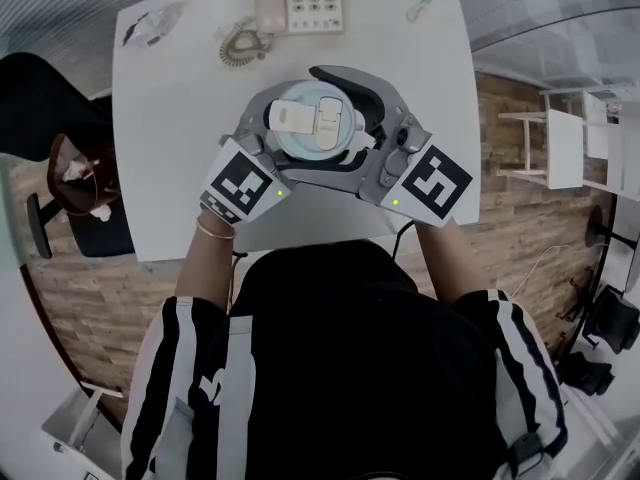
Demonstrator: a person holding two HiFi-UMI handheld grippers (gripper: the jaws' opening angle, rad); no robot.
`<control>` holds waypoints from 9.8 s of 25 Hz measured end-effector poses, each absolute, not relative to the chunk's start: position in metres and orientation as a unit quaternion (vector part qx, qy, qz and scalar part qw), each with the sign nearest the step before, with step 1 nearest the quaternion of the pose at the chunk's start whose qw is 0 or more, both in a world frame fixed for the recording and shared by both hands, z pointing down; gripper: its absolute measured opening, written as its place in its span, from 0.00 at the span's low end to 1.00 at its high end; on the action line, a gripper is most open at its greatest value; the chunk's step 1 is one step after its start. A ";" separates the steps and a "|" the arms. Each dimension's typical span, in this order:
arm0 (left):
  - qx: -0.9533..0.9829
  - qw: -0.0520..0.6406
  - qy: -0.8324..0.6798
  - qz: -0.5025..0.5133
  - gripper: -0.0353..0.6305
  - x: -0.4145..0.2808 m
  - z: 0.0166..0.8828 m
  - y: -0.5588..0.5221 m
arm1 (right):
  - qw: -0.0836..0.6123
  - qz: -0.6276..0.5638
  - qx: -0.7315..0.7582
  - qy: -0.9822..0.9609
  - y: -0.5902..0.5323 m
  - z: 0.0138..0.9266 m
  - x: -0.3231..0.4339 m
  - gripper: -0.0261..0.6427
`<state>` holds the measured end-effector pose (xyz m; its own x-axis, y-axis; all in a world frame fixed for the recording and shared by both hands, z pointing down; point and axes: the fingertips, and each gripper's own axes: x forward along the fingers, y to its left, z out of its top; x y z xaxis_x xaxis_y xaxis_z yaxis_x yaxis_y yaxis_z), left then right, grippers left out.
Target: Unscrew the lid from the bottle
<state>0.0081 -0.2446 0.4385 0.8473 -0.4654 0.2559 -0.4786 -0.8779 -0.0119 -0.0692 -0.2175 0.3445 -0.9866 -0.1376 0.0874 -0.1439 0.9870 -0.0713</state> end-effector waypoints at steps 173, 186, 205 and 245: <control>0.993 0.013 -0.073 0.088 0.73 0.061 0.285 -0.144 | -0.042 -0.016 -0.364 -0.930 -0.117 0.185 0.002 0.71; 0.933 -0.010 -0.354 0.067 0.73 0.009 0.286 -0.223 | -0.085 -0.031 0.094 -0.991 -0.172 0.185 -0.026 0.72; 0.981 0.002 -0.170 0.092 0.73 -0.005 0.294 -0.165 | -0.005 -0.025 -0.058 -0.998 -0.132 0.204 -0.068 0.70; 0.924 0.003 -0.379 0.056 0.72 -0.066 0.314 -0.192 | -0.030 -0.041 0.243 -0.969 -0.146 0.223 -0.111 0.65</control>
